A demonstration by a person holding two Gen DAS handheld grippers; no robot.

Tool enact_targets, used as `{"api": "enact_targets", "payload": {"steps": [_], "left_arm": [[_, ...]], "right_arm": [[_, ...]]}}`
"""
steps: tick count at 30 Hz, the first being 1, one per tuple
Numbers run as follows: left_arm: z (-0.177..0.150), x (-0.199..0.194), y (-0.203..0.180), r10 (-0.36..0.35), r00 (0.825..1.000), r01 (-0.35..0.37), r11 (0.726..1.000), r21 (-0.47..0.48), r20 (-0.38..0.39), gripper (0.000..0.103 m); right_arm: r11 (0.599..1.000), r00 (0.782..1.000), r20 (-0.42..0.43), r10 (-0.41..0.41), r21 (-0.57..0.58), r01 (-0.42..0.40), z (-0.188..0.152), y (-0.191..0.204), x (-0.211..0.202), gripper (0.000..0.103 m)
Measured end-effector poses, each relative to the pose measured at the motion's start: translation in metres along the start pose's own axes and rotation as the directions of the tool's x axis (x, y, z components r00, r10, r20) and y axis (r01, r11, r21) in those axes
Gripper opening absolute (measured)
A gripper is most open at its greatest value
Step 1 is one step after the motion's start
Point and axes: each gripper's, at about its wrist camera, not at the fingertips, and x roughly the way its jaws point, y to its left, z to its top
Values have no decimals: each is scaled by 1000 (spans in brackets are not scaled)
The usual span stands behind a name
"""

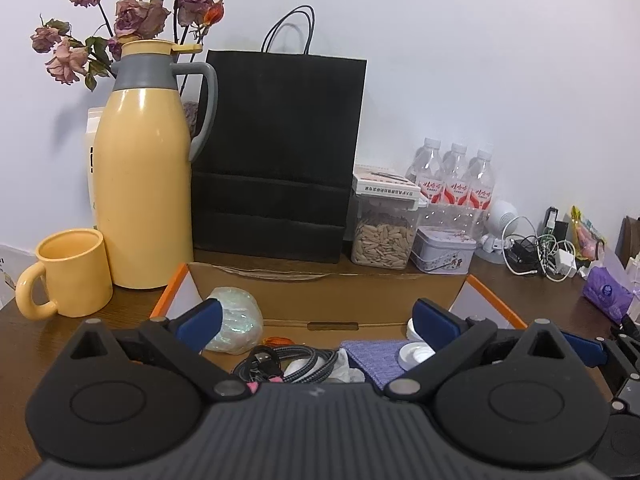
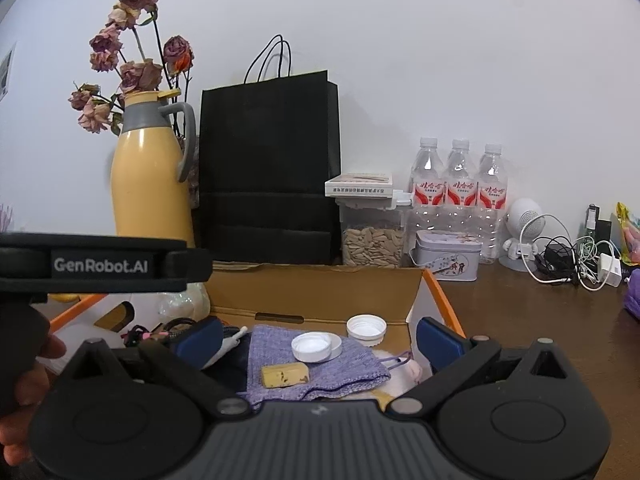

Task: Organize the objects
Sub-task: 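Lower the cable and cap into the box and open both tools, then move both open tools back down to the white caps on the table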

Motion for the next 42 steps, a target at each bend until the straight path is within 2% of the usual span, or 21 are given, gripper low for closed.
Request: {"api": "enact_targets", "payload": {"steps": [8,16,32,42], "left_arm": [[0,-27,2,-3,999,4,1000,-20,52,103],[-9,-58,13,7,999,-5,999,-47,54,103],[-54,-106,34,45,997,-45,999,5,-56,103],[-74,-123,45,79,992,-76,997,28,-96,103]], "right_arm": [[1000,999,39,-4,-15,5,2,-2,-22,103],[997,999,47,19,-76,-15,-8,6,-46,103],[995,999,-27,32,-93,-35,-47,12,-96,103],[995,996,-77,49,-87,-56,-60,15,-110,103]]}}
